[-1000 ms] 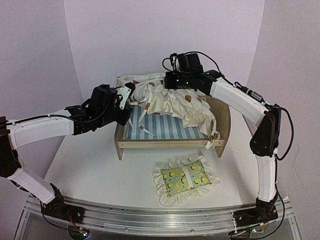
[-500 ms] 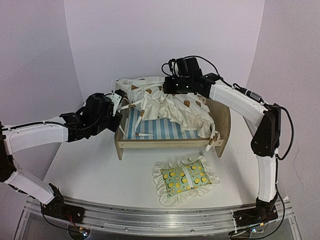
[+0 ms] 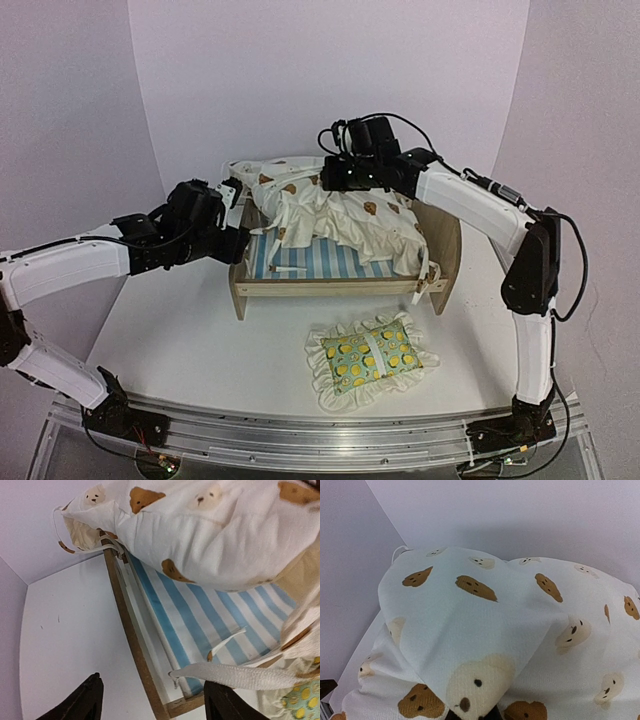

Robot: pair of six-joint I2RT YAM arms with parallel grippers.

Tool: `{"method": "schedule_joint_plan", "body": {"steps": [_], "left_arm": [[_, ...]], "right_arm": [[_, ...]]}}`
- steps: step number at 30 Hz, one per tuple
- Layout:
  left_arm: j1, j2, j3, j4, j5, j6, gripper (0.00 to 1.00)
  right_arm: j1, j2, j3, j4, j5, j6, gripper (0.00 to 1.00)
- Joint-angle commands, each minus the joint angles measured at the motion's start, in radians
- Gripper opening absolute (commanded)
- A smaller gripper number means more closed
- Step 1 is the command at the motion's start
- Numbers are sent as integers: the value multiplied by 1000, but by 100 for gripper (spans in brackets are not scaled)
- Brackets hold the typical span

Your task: Set up the pet bed

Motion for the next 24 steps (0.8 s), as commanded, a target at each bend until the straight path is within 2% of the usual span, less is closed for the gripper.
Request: {"method": "schedule_joint_plan", "body": {"steps": [1,3,7,9,11,13,16,20,24], "left_arm": [[-16,-81,89,-134,120,-118,65],[-31,-95,91,-168,145,-149,63],[-42,-100,99,-279,10,-231,69],[-41,-107,98,-304,-30,-254,65],[-43,-129,75,-251,54,-236,55],[-49,-156,17,-135,178,-188,51],[-70,-136,-39,-29,257,-129,51],[-78,-77,-91,81,254,-58,55],[-78,-10,-93,140,252,-43,54]], "right_arm": [[16,7,51,52,17,-4,0],[21,20,61,51,26,-9,0],[27,43,78,50,32,-14,0],[28,51,87,50,33,-10,0],[30,59,95,50,33,-5,0],[31,68,104,50,36,-4,0],[33,73,115,50,45,-4,0],[36,74,126,47,54,-5,0],[38,72,131,43,58,-9,0]]}}
